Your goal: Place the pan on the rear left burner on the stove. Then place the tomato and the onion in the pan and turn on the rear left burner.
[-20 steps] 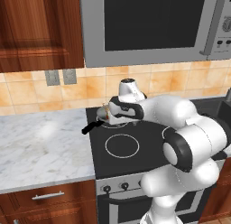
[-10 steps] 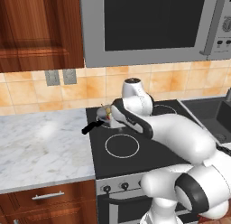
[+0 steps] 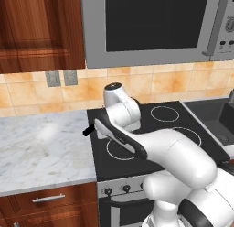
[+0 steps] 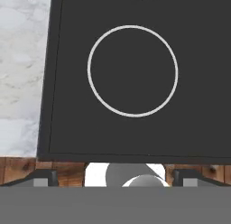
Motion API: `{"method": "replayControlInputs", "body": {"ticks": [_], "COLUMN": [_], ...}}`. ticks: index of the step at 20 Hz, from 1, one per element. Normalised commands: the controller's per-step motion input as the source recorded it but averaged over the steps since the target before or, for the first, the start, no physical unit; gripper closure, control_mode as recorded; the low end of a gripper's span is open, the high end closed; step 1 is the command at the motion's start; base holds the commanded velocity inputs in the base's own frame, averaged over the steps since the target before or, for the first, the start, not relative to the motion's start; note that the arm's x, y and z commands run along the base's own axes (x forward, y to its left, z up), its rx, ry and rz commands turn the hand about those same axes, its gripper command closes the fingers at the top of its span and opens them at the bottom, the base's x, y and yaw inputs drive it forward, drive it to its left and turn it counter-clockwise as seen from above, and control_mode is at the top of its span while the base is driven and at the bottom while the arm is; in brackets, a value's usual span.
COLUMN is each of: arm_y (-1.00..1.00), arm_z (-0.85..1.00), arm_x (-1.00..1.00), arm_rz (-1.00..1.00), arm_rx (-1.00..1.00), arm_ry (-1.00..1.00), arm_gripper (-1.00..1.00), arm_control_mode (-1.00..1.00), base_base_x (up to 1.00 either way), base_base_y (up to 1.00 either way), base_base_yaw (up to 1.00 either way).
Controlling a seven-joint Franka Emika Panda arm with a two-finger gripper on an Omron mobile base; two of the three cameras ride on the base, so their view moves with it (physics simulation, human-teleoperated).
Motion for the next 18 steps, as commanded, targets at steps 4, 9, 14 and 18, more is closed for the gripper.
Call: {"method": "replayControlInputs", "body": {"ticks": [4,9,14,18], "arm_y": [0.76,0.61,0.42,0.28], "arm_z": [0.01,0.0,0.0,-0.04], "arm_x": [-0.47,-0.67,-0.68,-0.55], "arm_rz": [0.03,0.04,0.09,0.1], "arm_rx": [-0.34,-0.4,-0.4,-0.38], "arm_ry": [0.0,0.0,0.0,0.0], "arm_gripper": [-1.0,-1.0,-1.0,-1.0], "arm_control_mode": [-1.0,-1.0,-1.0,-1.0], "base_base_x": [0.0,0.0,0.0,0.0], "base_base_y": [0.0,0.0,0.0,0.0], "base_base_yaw": [0.0,0.0,0.0,0.0]}}
